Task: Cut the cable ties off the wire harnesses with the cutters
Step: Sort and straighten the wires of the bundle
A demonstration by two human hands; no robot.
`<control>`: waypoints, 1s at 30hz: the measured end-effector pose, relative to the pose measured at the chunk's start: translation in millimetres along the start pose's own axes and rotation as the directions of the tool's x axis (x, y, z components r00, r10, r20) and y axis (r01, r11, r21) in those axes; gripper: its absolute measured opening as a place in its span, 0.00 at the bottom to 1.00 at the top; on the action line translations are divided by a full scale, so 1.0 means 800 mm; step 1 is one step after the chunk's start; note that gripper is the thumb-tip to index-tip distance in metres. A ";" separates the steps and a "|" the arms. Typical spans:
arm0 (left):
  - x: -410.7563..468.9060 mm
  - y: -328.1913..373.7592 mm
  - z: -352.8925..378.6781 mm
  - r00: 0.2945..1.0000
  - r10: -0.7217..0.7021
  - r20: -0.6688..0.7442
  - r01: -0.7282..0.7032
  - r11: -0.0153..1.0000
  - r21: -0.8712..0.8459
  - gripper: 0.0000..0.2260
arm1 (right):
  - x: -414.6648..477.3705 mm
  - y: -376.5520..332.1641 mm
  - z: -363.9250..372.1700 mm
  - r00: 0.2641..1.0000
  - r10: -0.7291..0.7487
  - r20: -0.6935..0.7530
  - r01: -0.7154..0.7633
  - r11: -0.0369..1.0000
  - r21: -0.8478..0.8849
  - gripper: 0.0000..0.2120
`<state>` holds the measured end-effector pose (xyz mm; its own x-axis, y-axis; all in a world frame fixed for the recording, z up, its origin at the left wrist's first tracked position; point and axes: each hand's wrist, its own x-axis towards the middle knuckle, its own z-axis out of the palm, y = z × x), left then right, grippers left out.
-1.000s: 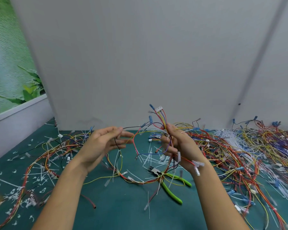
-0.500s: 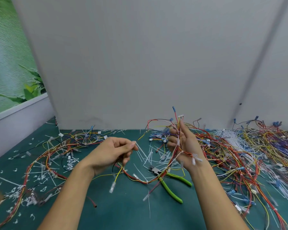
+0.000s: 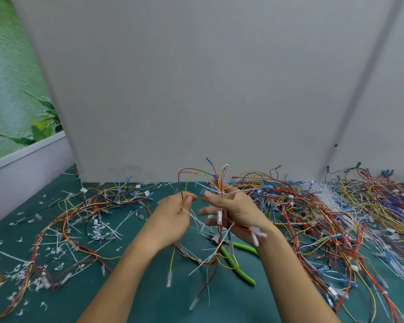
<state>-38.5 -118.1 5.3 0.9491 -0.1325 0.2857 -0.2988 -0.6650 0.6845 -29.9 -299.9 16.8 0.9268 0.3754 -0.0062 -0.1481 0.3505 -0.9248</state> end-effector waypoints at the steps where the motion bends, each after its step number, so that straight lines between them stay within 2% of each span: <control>1: -0.001 0.001 0.002 1.000 0.011 -0.024 -0.008 0.996 0.093 0.13 | 0.000 0.002 0.001 1.000 0.000 0.023 0.001 1.000 -0.030 0.36; 5: -0.002 0.003 0.009 0.993 -0.091 -0.077 0.107 0.966 0.233 0.10 | 0.000 0.007 0.004 0.997 0.006 0.079 0.010 0.980 -0.197 0.41; 10: 0.000 0.005 0.006 0.984 -0.140 -0.109 0.164 0.954 0.251 0.12 | 0.001 0.008 0.001 0.997 0.020 0.069 -0.001 0.964 -0.266 0.36; 13: 0.003 0.006 -0.003 0.986 -0.162 0.027 0.160 0.985 0.060 0.05 | 0.001 0.007 -0.001 0.998 0.013 0.062 0.006 0.957 -0.291 0.31; 15: 0.002 0.006 -0.012 0.972 -0.152 0.176 0.181 0.970 -0.159 0.03 | 0.001 0.005 -0.003 0.999 -0.001 0.043 0.013 0.962 -0.274 0.28; 17: -0.001 0.006 -0.021 0.958 -0.119 0.262 0.222 0.885 -0.408 0.06 | 0.003 0.003 -0.006 1.000 -0.005 0.016 0.009 0.972 -0.237 0.27; 19: -0.004 0.009 -0.028 0.950 -0.069 0.304 0.232 0.808 -0.542 0.07 | 0.004 0.003 -0.010 1.000 0.006 0.006 -0.004 0.975 -0.223 0.26; 23: -0.005 0.010 -0.030 0.951 -0.040 0.307 0.215 0.798 -0.563 0.11 | 0.004 0.003 -0.012 0.998 0.037 0.047 -0.025 0.974 -0.226 0.24; 30: -0.003 0.005 -0.030 0.926 -0.019 0.378 0.271 0.731 -0.627 0.13 | 0.001 0.000 -0.017 0.995 0.037 0.094 -0.017 0.978 -0.207 0.22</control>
<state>-44.5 -103.1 23.2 0.9216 -0.3880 -0.0022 -0.0235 -0.0614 0.9978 -24.5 -311.4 11.3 0.8842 0.4670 -0.0050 -0.0894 0.1587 -0.9833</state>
